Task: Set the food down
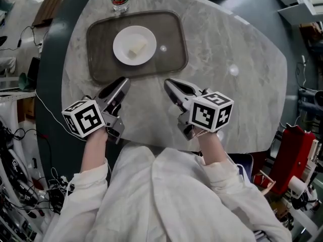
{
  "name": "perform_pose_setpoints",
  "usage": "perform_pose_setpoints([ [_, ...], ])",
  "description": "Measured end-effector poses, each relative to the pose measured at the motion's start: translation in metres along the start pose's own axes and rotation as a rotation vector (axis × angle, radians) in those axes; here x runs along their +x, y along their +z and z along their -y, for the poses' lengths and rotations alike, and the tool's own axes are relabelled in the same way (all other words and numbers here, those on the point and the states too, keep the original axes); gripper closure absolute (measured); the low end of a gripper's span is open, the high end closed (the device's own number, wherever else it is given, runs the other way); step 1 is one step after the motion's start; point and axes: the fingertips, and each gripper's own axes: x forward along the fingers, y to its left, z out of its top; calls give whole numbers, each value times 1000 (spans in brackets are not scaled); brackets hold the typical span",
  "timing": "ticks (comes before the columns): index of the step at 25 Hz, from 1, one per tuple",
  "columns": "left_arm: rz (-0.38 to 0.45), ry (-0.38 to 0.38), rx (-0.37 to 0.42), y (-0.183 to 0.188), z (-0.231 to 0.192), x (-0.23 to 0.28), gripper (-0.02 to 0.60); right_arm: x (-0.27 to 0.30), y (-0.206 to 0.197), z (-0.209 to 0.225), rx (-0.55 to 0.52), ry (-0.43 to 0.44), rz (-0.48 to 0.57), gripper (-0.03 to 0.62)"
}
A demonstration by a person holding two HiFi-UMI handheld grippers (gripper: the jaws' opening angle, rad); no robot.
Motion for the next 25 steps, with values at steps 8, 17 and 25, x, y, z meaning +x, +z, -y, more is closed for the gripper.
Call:
perform_pose_setpoints([
  [8,68,-50,10,-37,49,-21,508,-47,-20,-21,-71,103,-3,585],
  [17,-9,-160,94,-79,122,-23,545,-89,-35,-42,-103,191,22,589],
  [25,-70,-218,138,-103,160,-25,554,-114,-41,-55,-115,237,57,589],
])
